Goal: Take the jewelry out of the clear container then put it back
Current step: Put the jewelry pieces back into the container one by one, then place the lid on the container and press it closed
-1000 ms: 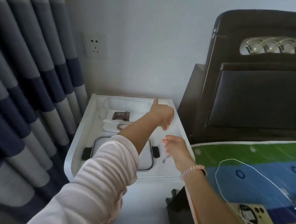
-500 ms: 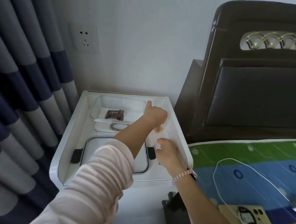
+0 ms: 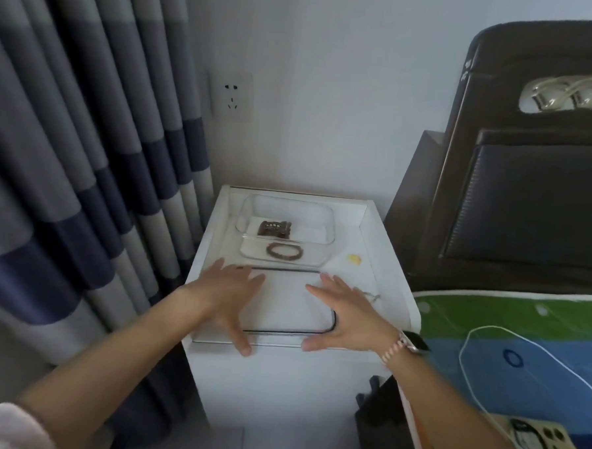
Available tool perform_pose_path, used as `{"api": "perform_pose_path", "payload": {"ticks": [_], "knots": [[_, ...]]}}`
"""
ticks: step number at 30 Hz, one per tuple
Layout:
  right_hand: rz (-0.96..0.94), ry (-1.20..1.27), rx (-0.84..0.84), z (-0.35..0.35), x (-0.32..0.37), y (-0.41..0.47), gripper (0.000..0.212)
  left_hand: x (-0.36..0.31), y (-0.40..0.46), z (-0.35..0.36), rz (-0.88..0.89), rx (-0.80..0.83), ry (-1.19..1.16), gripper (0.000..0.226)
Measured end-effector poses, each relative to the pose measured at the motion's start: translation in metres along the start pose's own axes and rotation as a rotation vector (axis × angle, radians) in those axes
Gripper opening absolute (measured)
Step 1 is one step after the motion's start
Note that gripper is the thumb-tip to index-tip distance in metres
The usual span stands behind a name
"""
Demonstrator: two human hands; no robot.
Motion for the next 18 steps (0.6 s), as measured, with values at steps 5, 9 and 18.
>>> {"api": "perform_pose_path", "payload": {"ticks": [5,9,18], "knots": [[-0.046,-0.135,-0.075,0.016,0.003,-0.015,0.120,-0.005,-0.017,0.032,0.001,-0.058,0.186,0.141],[-0.124,-0.221,-0.158,0.024,0.000,-0.032,0.103,-0.009,-0.033,0.040,0.103,-0.225,0.276,0.112],[-0.140,-0.040,-0.391,0.029,0.004,-0.059,0.057,-0.011,-0.055,0.043,0.240,-0.315,0.413,0.095]]}}
Point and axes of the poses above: each hand's wrist, its own y-axis towards the middle knuckle, its own z-axis out of the palm, x = y × z, the point moved 3 cm from there along y, towards the middle knuckle, and after that the axes turned 11 degrees about -x, right-handed, at the moved point
